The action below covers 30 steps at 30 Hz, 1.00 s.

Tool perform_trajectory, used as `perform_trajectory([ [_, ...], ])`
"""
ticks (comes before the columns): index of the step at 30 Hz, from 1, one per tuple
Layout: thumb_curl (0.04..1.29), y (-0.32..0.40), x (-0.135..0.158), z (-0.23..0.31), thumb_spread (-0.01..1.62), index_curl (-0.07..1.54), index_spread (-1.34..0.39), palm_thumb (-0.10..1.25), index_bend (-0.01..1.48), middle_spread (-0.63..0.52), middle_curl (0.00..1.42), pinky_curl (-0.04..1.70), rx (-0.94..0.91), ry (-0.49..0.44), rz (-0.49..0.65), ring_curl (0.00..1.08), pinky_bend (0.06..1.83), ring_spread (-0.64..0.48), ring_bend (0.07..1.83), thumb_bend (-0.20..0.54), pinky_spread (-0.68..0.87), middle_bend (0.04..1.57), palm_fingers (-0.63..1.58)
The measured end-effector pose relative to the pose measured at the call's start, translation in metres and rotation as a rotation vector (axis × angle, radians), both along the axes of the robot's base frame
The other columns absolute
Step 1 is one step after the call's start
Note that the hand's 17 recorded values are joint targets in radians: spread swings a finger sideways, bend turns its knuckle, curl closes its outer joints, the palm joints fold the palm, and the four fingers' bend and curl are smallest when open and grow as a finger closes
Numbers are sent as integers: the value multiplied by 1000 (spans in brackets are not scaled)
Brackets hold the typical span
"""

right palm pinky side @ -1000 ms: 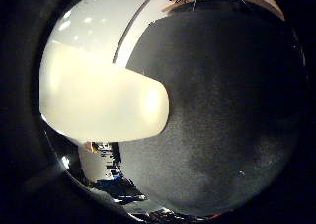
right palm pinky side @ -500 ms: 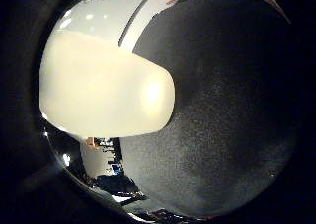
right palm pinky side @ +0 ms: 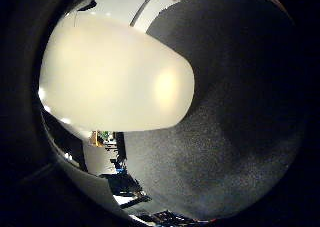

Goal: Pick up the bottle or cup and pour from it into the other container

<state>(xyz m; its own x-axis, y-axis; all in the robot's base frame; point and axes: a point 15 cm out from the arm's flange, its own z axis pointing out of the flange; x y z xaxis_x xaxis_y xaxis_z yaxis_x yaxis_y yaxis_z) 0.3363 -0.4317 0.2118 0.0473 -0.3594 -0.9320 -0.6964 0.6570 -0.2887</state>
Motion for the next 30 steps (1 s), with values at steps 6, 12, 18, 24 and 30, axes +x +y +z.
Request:
perform_trajectory([
  [6, 328, 10, 4, 3, 1011, 360, -269, 532, 187, -126, 441, 35, 32, 4, 28, 298, 920, -159, 1063, -21, -151, 747, 938],
  [12, 382, 15, 7, 3, 1025, 467, -352, 629, 283, -183, 512, 98, 50, 11, 41, 370, 1079, -200, 1081, -18, -466, 848, 1178],
  [18, 448, 19, 6, 3, 969, 604, -383, 694, 426, -184, 576, 196, 68, 10, 53, 434, 1156, -199, 1133, -23, -482, 980, 1199],
  [24, 503, 22, 6, 3, 911, 719, -400, 713, 482, -182, 612, 291, 77, 9, 61, 486, 1207, -202, 1202, -28, -438, 1045, 1167],
  [30, 534, 25, 6, 11, 891, 800, -417, 720, 474, -185, 630, 354, 78, -1, 76, 508, 1212, -210, 1222, -28, -420, 1070, 1147],
])
